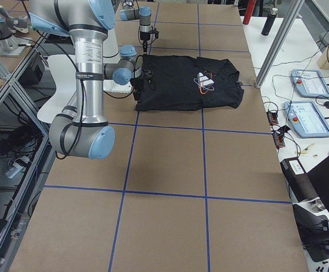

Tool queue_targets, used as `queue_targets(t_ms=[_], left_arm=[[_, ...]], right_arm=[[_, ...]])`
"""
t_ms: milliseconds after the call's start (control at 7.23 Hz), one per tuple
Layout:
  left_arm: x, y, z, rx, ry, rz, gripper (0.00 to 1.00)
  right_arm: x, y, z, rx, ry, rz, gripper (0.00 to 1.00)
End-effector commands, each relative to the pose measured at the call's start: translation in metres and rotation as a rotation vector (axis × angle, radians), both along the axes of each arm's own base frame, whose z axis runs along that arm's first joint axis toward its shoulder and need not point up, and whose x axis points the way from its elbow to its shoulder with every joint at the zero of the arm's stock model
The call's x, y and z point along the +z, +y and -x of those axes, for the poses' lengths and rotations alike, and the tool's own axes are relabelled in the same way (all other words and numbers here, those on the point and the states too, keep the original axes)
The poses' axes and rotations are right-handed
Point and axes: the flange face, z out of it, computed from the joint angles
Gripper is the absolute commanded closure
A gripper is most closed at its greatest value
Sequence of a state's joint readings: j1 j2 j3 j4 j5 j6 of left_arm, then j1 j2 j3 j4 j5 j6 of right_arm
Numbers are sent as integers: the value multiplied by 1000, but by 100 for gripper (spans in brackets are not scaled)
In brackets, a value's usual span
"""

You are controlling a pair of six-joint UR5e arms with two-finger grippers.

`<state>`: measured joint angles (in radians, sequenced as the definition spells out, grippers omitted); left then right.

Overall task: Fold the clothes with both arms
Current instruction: 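Grasp the bottom hem corners with both grippers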

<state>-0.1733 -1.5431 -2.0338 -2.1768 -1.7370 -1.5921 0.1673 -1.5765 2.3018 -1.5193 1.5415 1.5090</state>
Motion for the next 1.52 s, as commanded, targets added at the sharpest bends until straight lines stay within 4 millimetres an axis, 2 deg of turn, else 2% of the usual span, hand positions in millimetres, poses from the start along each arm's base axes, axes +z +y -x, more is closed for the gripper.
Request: queue_targets(t_ms=[0,138,415,692,830,1107,1383], left_arm=[[-2,0,0,1,5,3,100],[-3,0,1,1,6,3,100],[-9,1,2,1,19,3,100],[-11,1,3,3,23,3,100],[-12,1,3,0,25,8,100],[-13,1,3,-6,28,18,100],[-13,1,3,-6,28,18,100]], right_arm=[[8,15,15,11,20,-30,0],[7,18,18,10,-3,-41,1],[33,16,40,52,-58,-77,1],[52,26,36,49,-23,-63,3],[66,31,31,47,9,-75,7],[59,36,36,57,-14,-61,27],[59,47,44,56,-19,-59,37]])
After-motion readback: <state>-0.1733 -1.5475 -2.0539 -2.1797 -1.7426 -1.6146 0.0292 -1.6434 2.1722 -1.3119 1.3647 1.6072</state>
